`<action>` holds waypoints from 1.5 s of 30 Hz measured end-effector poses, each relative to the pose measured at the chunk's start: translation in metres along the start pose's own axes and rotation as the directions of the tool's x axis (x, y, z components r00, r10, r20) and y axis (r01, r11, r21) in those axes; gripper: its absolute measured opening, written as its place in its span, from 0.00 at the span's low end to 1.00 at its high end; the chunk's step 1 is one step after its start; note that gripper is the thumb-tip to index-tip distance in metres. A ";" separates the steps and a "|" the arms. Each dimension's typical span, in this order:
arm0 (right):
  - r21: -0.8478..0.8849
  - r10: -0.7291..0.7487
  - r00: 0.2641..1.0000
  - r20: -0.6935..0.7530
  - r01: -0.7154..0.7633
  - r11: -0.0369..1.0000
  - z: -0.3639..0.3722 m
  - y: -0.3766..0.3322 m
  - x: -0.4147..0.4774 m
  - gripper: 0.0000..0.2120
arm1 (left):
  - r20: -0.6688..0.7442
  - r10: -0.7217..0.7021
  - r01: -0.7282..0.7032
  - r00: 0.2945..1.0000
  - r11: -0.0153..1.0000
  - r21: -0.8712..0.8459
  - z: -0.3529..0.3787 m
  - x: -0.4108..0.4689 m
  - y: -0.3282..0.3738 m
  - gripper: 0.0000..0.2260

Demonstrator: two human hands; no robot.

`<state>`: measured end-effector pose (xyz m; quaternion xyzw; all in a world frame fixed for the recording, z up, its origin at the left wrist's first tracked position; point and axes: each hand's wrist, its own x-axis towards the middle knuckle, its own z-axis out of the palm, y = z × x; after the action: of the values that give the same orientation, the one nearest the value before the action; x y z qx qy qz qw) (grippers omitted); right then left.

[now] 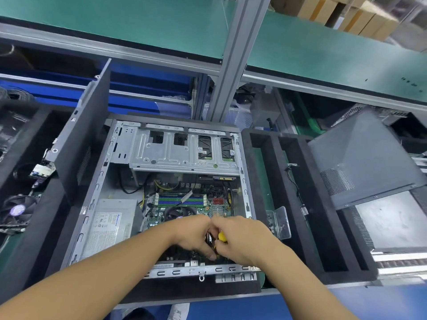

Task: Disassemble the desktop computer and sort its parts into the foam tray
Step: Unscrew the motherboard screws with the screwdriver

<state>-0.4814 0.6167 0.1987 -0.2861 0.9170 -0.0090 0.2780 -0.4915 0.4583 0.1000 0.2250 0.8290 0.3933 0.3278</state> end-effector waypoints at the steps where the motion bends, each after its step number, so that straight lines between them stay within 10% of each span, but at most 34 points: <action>1: 0.007 -0.009 1.000 0.015 0.009 1.000 -0.001 0.000 0.000 0.06 | -0.001 -0.009 0.009 1.000 1.000 -0.006 0.001 0.000 0.001 0.12; 8: -0.032 0.081 0.996 -0.024 -0.082 0.996 0.003 0.001 -0.001 0.26 | 0.044 0.023 -0.024 0.999 0.999 0.029 0.001 0.001 0.007 0.15; 18: 0.043 0.058 0.998 -0.007 -0.058 0.997 0.003 0.000 -0.002 0.07 | 0.045 0.008 -0.013 0.999 0.994 0.109 0.000 -0.001 0.006 0.10; 28: -0.025 0.123 0.992 -0.012 -0.123 0.992 0.007 -0.001 -0.004 0.21 | 0.031 0.035 -0.040 0.999 0.981 0.191 0.003 0.001 0.009 0.16; 37: -0.007 0.061 0.998 0.005 -0.061 0.998 0.004 -0.003 -0.004 0.06 | 0.028 0.031 -0.033 0.999 0.994 0.100 -0.001 -0.003 0.008 0.11; 45: -0.011 0.113 0.993 -0.042 -0.113 0.993 0.005 -0.003 -0.006 0.17 | -0.009 0.058 -0.057 0.998 0.991 0.121 0.002 -0.002 0.007 0.12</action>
<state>-0.4727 0.6185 0.1979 -0.2353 0.9373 0.0072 0.2570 -0.4884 0.4620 0.1054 0.2656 0.8466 0.3530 0.2967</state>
